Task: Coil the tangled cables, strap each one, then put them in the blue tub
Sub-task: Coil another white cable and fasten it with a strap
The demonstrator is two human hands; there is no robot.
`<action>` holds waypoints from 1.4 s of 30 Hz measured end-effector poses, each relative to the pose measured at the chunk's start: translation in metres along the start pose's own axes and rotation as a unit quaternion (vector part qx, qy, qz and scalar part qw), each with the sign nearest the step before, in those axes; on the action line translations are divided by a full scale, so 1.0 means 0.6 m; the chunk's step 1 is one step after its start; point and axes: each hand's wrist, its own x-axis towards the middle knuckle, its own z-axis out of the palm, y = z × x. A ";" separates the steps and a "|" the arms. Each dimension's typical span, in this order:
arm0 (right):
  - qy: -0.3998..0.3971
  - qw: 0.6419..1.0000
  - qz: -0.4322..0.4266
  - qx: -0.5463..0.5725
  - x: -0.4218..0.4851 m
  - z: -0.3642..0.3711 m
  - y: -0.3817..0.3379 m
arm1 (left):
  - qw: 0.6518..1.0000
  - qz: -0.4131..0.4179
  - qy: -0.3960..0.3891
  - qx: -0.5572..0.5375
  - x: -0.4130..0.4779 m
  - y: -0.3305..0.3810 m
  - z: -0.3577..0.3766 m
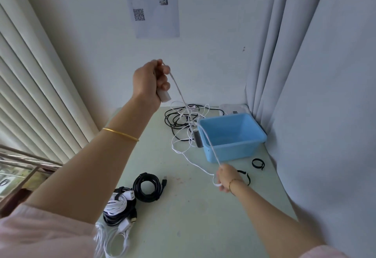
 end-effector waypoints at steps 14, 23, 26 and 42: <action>-0.020 0.987 -0.020 -0.157 0.009 -0.036 -0.033 | 0.976 -0.109 -0.100 0.163 -0.010 -0.023 -0.005; 0.201 0.892 -0.367 0.169 -0.061 -0.122 -0.185 | 0.944 -0.196 -0.203 0.169 -0.052 -0.044 -0.019; 0.201 0.876 -0.375 0.227 -0.058 -0.131 -0.200 | 0.936 -0.219 -0.238 0.139 -0.062 -0.045 -0.023; -0.112 0.896 -0.334 0.269 -0.083 -0.107 -0.177 | 0.995 -0.012 -0.092 -0.033 -0.038 -0.031 -0.014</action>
